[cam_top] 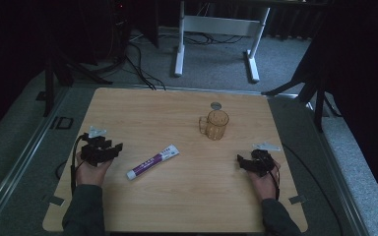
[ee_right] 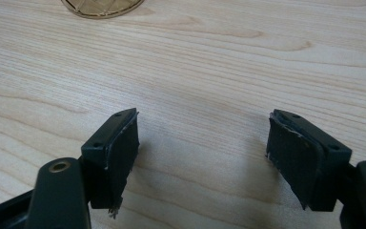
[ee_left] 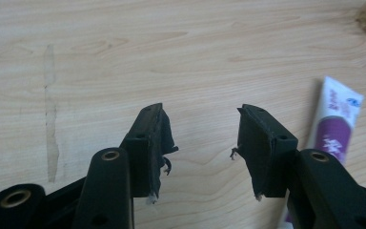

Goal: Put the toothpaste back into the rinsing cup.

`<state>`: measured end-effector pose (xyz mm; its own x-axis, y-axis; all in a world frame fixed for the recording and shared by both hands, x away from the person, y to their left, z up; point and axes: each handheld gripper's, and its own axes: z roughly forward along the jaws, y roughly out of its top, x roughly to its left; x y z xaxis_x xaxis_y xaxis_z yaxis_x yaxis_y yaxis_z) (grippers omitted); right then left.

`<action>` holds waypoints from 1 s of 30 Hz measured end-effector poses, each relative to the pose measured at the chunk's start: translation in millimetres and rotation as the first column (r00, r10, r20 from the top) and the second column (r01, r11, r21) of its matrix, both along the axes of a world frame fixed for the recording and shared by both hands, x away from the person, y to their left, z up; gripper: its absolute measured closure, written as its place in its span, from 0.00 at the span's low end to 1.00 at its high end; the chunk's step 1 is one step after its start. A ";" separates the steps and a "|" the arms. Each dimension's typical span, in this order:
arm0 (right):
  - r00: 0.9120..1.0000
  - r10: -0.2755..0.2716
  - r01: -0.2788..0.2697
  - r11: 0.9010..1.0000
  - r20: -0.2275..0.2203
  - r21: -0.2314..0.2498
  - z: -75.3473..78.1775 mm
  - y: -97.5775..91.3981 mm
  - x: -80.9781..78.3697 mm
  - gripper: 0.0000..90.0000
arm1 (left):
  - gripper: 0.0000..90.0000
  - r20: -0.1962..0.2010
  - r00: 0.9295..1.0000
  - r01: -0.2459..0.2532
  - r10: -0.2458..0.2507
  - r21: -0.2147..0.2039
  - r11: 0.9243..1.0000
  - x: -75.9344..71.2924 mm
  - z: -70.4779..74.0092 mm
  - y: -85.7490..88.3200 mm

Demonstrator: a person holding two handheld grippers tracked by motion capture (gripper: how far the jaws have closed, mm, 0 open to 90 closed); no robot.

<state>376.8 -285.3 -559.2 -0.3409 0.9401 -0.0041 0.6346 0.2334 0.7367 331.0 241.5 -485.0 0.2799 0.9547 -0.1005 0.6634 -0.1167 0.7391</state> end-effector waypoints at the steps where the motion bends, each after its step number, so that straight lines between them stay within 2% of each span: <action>1: 1.000 0.000 0.000 1.000 0.000 0.000 0.0 0.0 0.0 0.29 | 0.57 0.000 1.000 0.004 -0.004 0.003 1.000 -0.1 2.7 -1.7; 10: 1.000 0.000 0.000 1.000 0.000 0.000 0.0 0.0 0.0 0.29 | 0.56 0.017 0.999 0.051 -0.051 0.002 0.999 0.4 26.3 -10.8; 12: 1.000 0.000 0.000 1.000 0.000 0.000 0.0 0.0 0.0 0.29 | 0.58 0.020 0.997 0.069 -0.069 0.004 0.998 0.8 30.1 -12.2; 21: 1.000 0.000 0.000 1.000 0.000 0.001 0.0 0.0 0.0 0.29 | 0.64 0.026 0.994 0.109 -0.109 0.014 0.994 0.0 36.2 -22.2; 30: 1.000 0.000 0.000 1.000 0.000 0.001 0.0 0.0 0.0 0.29 | 0.65 0.027 0.989 0.145 -0.145 0.021 0.989 -0.4 41.0 -30.0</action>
